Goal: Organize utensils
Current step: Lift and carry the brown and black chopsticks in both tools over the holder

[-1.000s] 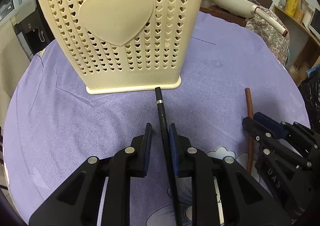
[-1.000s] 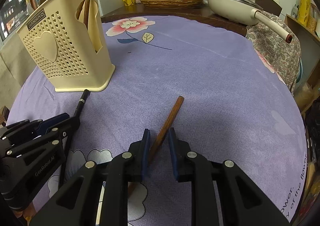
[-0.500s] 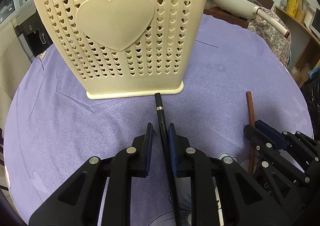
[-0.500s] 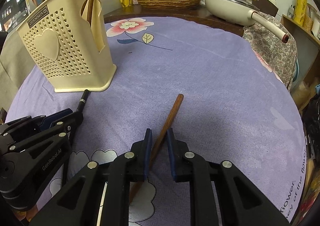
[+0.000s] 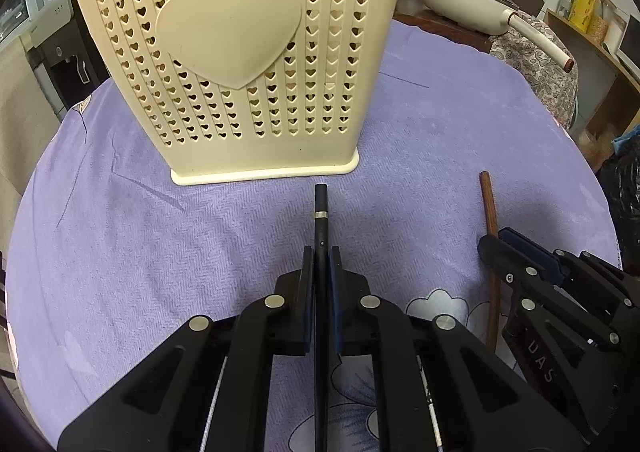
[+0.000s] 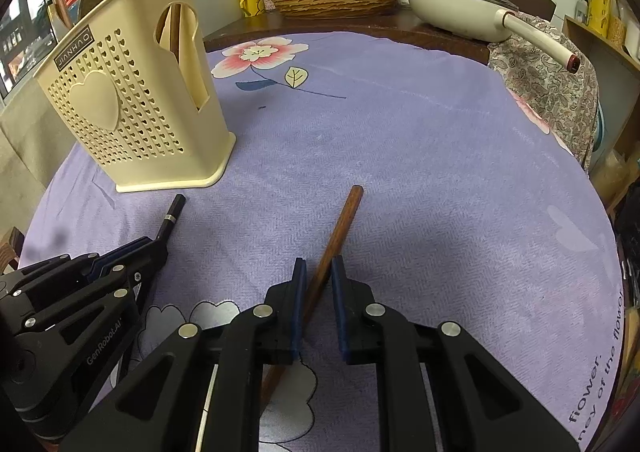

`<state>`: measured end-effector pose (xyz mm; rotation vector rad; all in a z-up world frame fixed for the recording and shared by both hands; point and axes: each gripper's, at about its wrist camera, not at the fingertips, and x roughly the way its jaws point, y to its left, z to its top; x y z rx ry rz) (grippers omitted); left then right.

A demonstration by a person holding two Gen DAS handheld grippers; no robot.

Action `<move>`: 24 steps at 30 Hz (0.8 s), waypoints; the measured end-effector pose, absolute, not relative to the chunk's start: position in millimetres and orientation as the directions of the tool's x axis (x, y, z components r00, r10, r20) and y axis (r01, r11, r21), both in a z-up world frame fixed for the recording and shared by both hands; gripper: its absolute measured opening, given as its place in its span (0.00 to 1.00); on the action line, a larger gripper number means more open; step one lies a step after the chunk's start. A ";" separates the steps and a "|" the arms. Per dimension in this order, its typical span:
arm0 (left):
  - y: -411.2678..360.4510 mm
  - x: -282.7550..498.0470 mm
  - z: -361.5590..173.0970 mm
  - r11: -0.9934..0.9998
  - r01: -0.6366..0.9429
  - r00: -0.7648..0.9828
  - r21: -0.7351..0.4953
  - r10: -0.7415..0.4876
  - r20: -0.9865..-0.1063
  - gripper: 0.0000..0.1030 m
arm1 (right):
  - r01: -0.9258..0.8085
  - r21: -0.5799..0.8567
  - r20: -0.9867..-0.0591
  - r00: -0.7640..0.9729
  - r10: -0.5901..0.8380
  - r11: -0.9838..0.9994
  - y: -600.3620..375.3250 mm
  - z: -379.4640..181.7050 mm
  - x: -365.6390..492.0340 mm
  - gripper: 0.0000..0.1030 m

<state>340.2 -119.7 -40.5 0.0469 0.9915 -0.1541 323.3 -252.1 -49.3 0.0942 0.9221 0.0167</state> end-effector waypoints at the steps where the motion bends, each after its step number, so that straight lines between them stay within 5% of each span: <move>1: -119.9 340.4 -40.3 0.988 0.152 0.536 -0.033 -0.110 -0.837 0.07 | 0.024 0.086 -0.795 0.605 0.054 0.996 -251.5 -49.3 323.1 0.12; 24: -91.2 322.9 -24.2 0.978 0.133 0.522 -0.159 -0.205 -0.828 0.07 | -0.020 0.156 -0.777 0.615 0.135 0.988 -251.3 -44.5 314.9 0.07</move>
